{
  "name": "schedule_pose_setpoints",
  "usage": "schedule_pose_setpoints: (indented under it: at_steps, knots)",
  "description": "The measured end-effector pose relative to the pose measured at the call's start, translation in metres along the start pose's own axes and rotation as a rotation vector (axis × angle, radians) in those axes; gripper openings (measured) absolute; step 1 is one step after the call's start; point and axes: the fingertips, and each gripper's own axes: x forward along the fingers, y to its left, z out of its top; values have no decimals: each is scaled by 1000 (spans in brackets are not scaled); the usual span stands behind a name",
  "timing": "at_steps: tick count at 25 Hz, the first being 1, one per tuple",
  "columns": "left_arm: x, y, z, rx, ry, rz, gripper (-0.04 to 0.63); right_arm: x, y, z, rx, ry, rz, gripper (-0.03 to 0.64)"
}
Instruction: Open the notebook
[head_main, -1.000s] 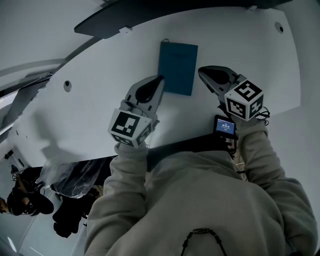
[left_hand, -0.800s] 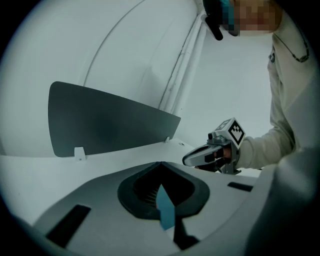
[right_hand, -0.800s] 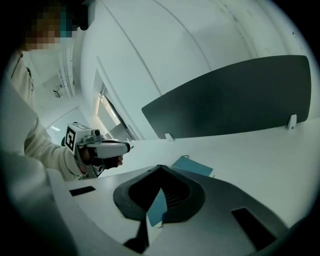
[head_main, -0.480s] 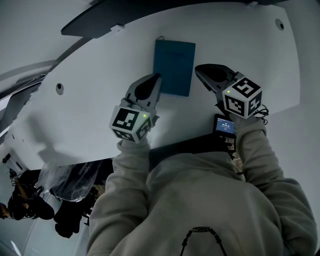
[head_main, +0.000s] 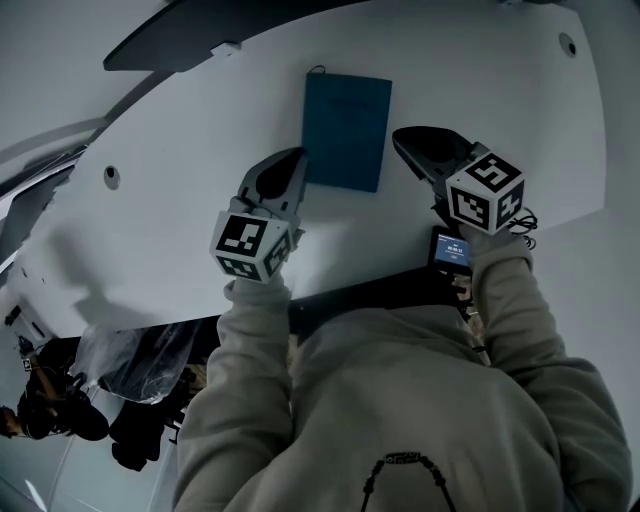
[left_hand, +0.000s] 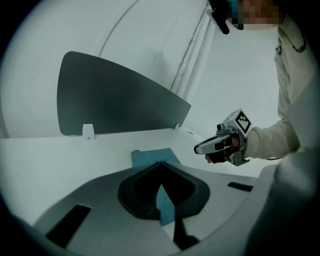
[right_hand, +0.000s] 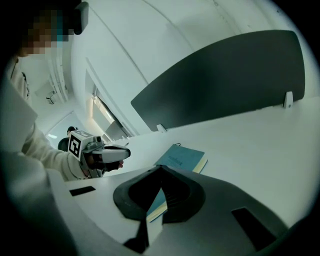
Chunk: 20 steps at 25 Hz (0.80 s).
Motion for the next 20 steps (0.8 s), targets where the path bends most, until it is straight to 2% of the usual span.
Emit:
schedule_pose_setpoints:
  at_steps: [4,9,13,20]
  knots:
    - [6,0,-5,-6,-17,-12,-2,4,-14,-12,84,-7,-34,21]
    - [17,-2,-18,-8,12,-22,-2,9,-29,-26,139,17,-65,21]
    - [22,3,-24,-30,17,-4,-2,13,-41,-26,230,-35,-79,21]
    - [31,12,-35,-25,42,2,-2,22,-44,-37,265,-10,-78,21]
